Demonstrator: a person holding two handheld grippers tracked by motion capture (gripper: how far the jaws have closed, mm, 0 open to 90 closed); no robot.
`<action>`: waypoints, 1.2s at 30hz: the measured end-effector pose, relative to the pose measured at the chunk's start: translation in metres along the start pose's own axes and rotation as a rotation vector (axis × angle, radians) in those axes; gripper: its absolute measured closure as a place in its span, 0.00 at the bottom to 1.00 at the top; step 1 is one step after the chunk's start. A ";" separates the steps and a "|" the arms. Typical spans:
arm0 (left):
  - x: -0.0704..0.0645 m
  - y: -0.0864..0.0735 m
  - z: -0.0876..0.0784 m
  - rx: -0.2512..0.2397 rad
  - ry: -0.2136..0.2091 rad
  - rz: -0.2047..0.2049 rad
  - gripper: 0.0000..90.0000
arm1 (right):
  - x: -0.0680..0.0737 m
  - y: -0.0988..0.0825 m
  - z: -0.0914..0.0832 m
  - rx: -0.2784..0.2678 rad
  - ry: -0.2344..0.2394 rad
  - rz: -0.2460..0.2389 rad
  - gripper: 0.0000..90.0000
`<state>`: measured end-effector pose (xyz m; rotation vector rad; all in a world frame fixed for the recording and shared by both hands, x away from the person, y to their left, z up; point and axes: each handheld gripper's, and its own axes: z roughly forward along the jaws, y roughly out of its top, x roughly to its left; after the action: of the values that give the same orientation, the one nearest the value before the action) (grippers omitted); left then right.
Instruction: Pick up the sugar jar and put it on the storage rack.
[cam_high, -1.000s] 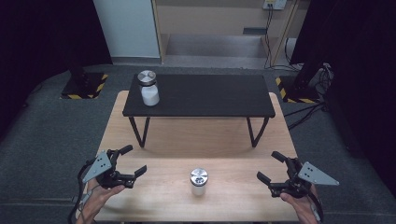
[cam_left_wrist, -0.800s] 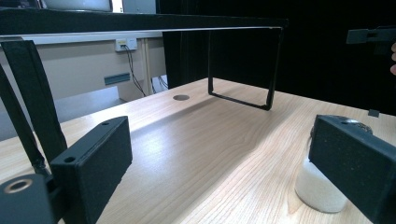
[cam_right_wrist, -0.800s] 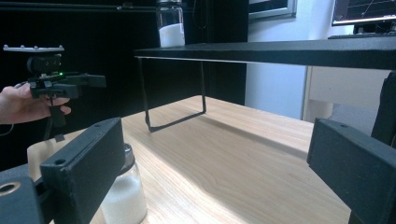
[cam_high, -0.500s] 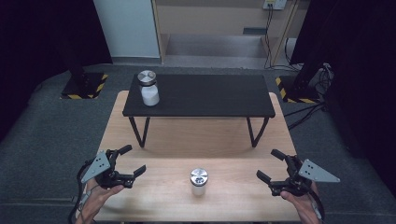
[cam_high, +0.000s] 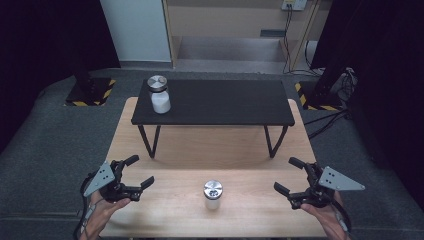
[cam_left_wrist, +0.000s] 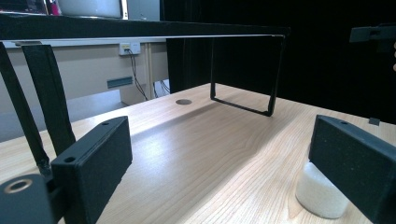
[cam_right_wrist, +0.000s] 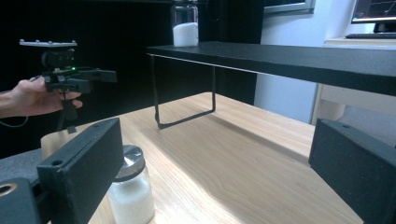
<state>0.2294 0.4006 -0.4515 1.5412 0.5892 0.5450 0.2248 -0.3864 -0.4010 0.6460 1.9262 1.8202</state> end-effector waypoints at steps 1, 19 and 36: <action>0.000 0.000 0.000 0.000 0.000 0.000 0.05 | -0.001 0.002 0.000 0.006 0.004 -0.005 0.03; 0.000 -0.002 -0.001 -0.004 0.002 -0.011 0.05 | -0.025 0.023 0.012 0.063 0.134 -0.042 0.01; 0.000 -0.002 -0.002 -0.005 0.008 -0.022 0.05 | -0.033 0.019 0.036 0.114 0.229 -0.066 0.01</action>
<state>0.2285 0.4022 -0.4538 1.5272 0.6100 0.5363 0.2735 -0.3757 -0.3854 0.4185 2.1851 1.8209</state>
